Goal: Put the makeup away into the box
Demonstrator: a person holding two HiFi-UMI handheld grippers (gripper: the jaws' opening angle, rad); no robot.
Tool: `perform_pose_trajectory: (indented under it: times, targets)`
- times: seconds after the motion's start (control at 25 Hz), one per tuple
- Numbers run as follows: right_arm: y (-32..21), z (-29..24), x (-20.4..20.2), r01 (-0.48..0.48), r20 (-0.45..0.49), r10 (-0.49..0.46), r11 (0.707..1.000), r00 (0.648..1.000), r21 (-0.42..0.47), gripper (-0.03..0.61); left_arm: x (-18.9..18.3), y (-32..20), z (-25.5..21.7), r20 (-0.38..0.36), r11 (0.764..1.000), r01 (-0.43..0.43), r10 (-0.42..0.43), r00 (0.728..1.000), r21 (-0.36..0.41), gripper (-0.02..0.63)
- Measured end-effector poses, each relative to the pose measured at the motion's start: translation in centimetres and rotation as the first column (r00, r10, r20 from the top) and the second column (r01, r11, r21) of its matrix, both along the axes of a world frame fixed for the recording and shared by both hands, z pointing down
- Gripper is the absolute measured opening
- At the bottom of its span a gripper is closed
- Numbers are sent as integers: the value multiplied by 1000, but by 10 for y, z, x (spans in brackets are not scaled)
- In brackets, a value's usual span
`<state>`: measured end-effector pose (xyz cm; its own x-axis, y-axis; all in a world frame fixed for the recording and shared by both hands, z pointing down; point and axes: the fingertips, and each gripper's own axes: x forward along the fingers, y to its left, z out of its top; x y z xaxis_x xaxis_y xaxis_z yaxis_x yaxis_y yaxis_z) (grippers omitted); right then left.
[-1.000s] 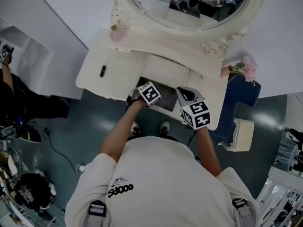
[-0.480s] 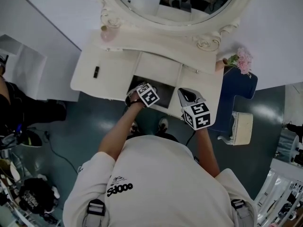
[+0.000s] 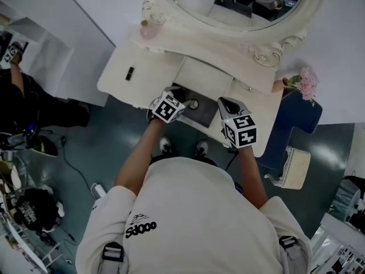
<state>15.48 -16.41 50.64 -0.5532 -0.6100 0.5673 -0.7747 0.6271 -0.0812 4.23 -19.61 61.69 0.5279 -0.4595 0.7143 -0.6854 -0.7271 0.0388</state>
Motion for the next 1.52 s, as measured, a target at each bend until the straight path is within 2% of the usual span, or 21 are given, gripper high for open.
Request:
perform_pose_trajectory:
  times: [0.08, 0.16, 0.24, 0.36, 0.48, 0.52, 0.56, 0.6, 0.64, 0.76, 0.96, 1.28, 1.44, 1.52]
  targets:
    - [-7, 1, -5, 31, 12, -32, 999, 999, 12, 3, -20, -4, -23, -63, 994, 96, -93, 994, 49, 257]
    - [-11, 0, -17, 78, 30, -79, 996, 996, 31, 3, -48, -3, -44, -133, 970, 222, -208, 969, 97, 206]
    - [-13, -3, -34, 138, 40, -140, 989, 989, 63, 3, -80, 2, -61, -199, 928, 350, -322, 926, 125, 206]
    - [-14, -10, -59, 213, 49, -220, 971, 974, 111, 3, -125, 4, -79, -269, 856, 491, -440, 857, 163, 183]
    - [-7, -19, -82, 267, 101, -282, 953, 954, 141, 3, -171, 7, -90, -361, 766, 613, -525, 771, 194, 54]
    - [-6, -22, -91, 283, 112, -300, 948, 947, 144, 3, -185, 6, -92, -389, 740, 644, -544, 743, 194, 49]
    - [-5, -23, -99, 296, 114, -313, 944, 943, 145, 3, -197, 6, -92, -399, 724, 663, -559, 726, 191, 31]
    - [-5, -23, -108, 305, 107, -322, 941, 941, 145, 3, -208, 4, -89, -389, 719, 669, -571, 723, 190, 18]
    - [-7, -23, -116, 311, 93, -326, 939, 941, 144, 3, -217, 2, -84, -364, 723, 665, -577, 731, 188, 18]
    - [-14, -23, -142, 307, 57, -317, 942, 947, 137, 2, -237, -9, -65, -287, 756, 633, -577, 764, 166, 18]
    - [-29, -23, -184, 274, 25, -279, 954, 960, 120, 2, -270, -40, -39, -211, 798, 588, -557, 803, 131, 21]
    - [-57, -15, -223, 182, -43, -178, 979, 983, 92, 2, -306, -91, 18, -127, 865, 502, -495, 859, 25, 173]
    - [-64, -9, -233, 120, -60, -116, 990, 991, 75, 2, -311, -107, 48, -90, 888, 460, -459, 884, -10, 207]
    - [-66, -4, -235, 93, -66, -89, 993, 994, 67, 2, -311, -105, 70, -55, 895, 442, -445, 894, -61, 209]
